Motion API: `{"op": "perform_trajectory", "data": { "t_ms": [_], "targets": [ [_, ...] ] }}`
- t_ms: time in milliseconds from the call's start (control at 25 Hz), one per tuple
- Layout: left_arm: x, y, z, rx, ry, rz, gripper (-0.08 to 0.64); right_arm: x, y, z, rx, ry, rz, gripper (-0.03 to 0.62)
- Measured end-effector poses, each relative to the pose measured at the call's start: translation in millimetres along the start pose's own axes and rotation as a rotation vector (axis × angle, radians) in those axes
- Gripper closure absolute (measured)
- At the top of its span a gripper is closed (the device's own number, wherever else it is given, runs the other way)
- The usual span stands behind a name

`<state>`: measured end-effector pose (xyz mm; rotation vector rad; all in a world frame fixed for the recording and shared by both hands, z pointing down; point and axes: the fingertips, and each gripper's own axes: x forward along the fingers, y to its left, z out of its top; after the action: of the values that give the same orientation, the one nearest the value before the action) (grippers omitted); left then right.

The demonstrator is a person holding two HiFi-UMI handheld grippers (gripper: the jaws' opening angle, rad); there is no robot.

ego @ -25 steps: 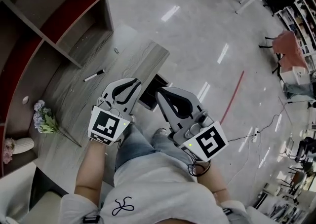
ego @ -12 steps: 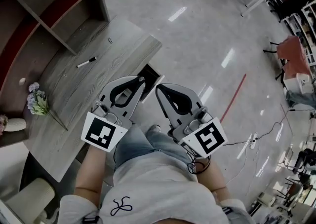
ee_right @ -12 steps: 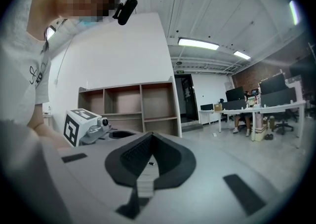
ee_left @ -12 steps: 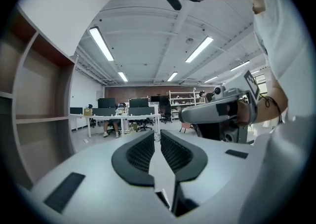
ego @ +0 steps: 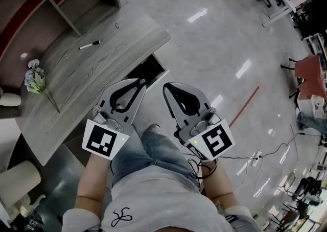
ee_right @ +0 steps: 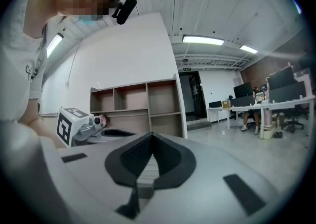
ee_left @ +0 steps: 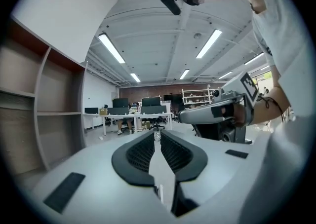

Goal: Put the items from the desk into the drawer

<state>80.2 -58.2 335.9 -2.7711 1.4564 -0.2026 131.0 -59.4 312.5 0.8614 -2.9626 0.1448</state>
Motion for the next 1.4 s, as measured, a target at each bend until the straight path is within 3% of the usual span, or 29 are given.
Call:
{"op": "perform_trajectory", "data": {
  "t_ms": [440, 840, 1400],
  "targets": [
    [3, 10, -86, -0.001, 0.126, 0.059, 0.514, 22, -17, -35, 0.028, 0.012, -0.006, 0.584],
    [22, 27, -183, -0.027, 0.224, 0.062, 0.514, 40, -20, -70, 0.063, 0.041, -0.027, 0.584],
    [43, 42, -274, -0.06, 0.323, 0.08, 0.514, 54, -23, -115, 0.075, 0.093, -0.04, 0.584]
  ]
}}
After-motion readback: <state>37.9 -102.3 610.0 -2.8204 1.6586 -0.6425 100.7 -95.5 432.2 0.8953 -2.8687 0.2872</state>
